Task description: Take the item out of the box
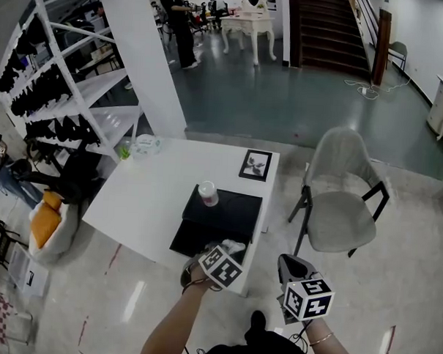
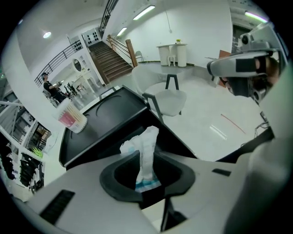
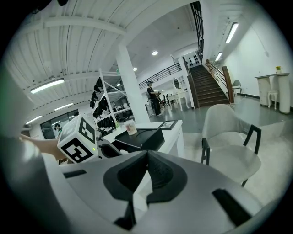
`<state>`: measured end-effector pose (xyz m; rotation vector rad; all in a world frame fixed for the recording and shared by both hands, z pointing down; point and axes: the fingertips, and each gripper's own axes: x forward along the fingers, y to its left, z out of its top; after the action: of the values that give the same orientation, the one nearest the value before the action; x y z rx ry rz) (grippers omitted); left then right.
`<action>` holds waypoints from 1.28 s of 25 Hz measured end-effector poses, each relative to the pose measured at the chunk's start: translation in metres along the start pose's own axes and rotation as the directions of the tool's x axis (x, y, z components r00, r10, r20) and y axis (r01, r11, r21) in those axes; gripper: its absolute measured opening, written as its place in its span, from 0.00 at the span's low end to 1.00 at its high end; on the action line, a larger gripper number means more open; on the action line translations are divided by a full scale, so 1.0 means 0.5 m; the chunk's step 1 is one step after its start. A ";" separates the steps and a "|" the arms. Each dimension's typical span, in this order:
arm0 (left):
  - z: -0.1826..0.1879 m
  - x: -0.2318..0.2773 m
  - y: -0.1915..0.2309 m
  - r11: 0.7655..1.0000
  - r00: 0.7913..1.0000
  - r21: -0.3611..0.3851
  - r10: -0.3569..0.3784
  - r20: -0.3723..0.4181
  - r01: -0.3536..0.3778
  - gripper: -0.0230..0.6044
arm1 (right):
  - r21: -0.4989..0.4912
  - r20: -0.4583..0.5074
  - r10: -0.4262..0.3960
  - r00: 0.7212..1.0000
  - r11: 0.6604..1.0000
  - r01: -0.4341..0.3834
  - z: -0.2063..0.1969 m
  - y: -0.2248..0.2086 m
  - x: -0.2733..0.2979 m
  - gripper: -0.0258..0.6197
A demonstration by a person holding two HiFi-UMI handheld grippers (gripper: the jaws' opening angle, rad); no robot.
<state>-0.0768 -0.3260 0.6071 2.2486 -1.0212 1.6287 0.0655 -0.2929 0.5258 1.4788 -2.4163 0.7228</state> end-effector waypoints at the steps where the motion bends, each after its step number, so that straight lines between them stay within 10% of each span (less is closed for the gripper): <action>1: 0.003 -0.007 0.001 1.000 1.000 -0.008 0.008 0.019 -0.008 0.18 | 0.001 -0.002 0.001 1.000 1.000 -0.001 -0.002 0.002 0.000 0.04; 14: 0.024 -0.100 0.021 0.983 0.973 -0.174 0.086 0.212 -0.049 0.16 | -0.008 0.001 0.004 1.000 1.000 -0.004 0.004 0.024 -0.004 0.04; 32: 0.014 -0.226 0.074 0.878 0.861 -0.476 0.207 0.465 0.046 0.15 | -0.040 0.007 0.038 0.999 0.999 -0.038 0.024 0.058 0.005 0.04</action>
<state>-0.1127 -0.3099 0.4949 2.3254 -1.4622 0.6730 0.0395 -0.2902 0.5082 1.4273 -2.4558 0.6743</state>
